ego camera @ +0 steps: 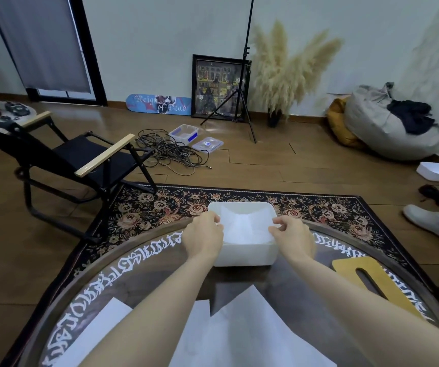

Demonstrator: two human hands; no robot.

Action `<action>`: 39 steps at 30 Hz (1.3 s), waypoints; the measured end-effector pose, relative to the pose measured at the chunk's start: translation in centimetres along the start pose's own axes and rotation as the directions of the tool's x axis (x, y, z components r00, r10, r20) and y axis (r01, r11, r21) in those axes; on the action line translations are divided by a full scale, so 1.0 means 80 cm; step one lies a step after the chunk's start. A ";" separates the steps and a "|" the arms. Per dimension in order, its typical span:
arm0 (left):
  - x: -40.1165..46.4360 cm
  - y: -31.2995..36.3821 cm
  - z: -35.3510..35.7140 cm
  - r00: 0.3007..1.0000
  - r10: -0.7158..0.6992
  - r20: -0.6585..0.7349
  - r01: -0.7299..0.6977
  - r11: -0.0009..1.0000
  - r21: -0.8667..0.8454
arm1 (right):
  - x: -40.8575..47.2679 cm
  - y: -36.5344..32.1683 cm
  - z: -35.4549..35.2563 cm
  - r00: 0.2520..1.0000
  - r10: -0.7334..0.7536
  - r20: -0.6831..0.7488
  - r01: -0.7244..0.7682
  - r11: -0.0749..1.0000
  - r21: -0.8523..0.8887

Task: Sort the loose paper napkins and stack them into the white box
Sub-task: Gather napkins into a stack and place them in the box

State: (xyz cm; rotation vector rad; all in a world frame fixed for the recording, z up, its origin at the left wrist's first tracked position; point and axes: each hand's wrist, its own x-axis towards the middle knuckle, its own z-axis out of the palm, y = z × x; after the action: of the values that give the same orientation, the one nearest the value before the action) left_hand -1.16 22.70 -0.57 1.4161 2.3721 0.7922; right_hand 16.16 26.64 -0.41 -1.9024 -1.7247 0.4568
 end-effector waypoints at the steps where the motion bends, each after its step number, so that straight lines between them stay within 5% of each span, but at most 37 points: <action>1: 0.000 -0.001 0.000 1.000 0.012 0.000 -0.012 1.000 0.007 | 0.000 0.000 -0.001 1.000 -0.004 -0.002 0.004 1.000 0.004; 10: 0.001 -0.004 0.002 0.991 0.134 0.003 -0.133 0.985 0.108 | 0.004 0.000 -0.004 0.999 -0.049 0.017 0.050 0.998 -0.039; 25: -0.031 -0.017 -0.016 0.964 0.266 0.025 -0.267 0.963 0.042 | -0.017 0.000 -0.015 0.965 -0.262 0.006 0.261 0.957 -0.128; 31: -0.075 -0.035 -0.043 0.917 0.385 0.104 -0.398 0.863 0.311 | -0.063 0.007 -0.030 0.890 -0.384 0.247 0.454 0.797 -0.398; 39: -0.158 -0.066 -0.074 0.917 0.331 0.222 -0.392 0.851 0.350 | -0.150 0.028 -0.052 0.839 -0.392 0.379 0.529 0.750 -0.396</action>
State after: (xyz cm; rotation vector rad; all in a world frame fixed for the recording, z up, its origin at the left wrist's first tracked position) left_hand -1.73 7.83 0.61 2.0489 2.2513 0.2699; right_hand 18.82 14.02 0.46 -1.6588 -2.6149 0.0837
